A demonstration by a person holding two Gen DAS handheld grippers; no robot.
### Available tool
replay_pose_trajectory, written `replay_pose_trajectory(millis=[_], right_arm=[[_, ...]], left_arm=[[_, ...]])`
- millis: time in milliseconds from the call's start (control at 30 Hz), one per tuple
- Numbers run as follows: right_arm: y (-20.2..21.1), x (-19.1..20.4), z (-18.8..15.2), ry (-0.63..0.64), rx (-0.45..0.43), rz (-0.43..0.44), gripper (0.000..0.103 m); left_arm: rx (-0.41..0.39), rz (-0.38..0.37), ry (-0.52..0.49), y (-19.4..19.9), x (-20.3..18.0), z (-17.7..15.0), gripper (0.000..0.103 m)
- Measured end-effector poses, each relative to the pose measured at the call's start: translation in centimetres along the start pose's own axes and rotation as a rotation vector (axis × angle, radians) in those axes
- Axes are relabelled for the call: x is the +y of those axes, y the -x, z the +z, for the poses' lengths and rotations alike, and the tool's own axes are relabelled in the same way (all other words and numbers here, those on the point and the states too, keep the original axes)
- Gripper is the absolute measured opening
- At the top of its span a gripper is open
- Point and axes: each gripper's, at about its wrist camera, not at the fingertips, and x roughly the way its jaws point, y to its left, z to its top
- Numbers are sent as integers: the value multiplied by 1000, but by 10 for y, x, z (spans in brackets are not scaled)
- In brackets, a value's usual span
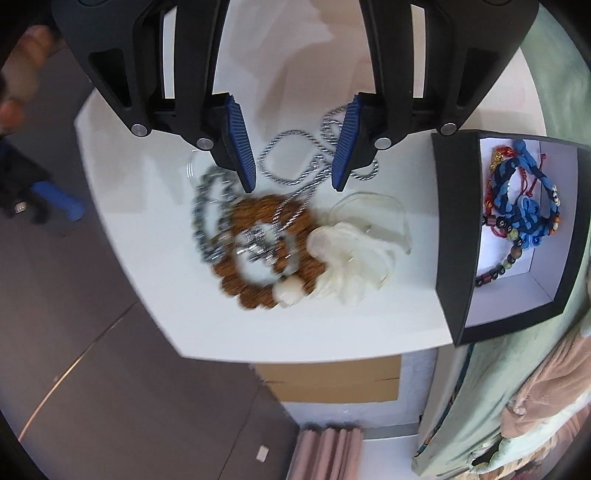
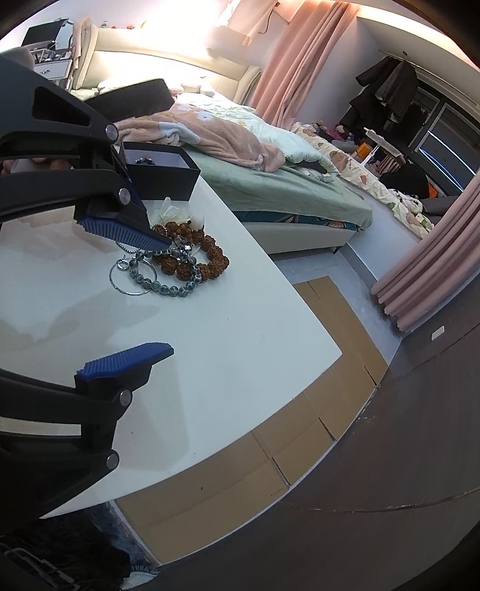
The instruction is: Organize jewelry
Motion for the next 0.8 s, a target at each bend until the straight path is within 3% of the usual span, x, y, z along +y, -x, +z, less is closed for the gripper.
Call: replay_pose_trajectory(millis=[200, 267, 333, 433, 600, 800], right_arm=[[-3, 3, 0, 12, 4, -8, 52], [-4, 4, -1, 15, 6, -12, 52], [-6, 6, -1, 20, 7, -20, 52], [-10, 9, -2, 30, 16, -25, 52], [-17, 13, -4, 45, 33, -30, 51], [-32, 17, -2, 36, 70, 2, 40]], left_arm=[[-17, 127, -111, -9, -11, -3, 35], [-15, 182, -140, -9, -14, -3, 17], [1, 162, -125, -6, -7, -2, 7], [22, 127, -122, -1, -2, -4, 4], [7, 49, -76, 16, 2, -7, 3], [-69, -35, -37, 60, 7, 3, 3]])
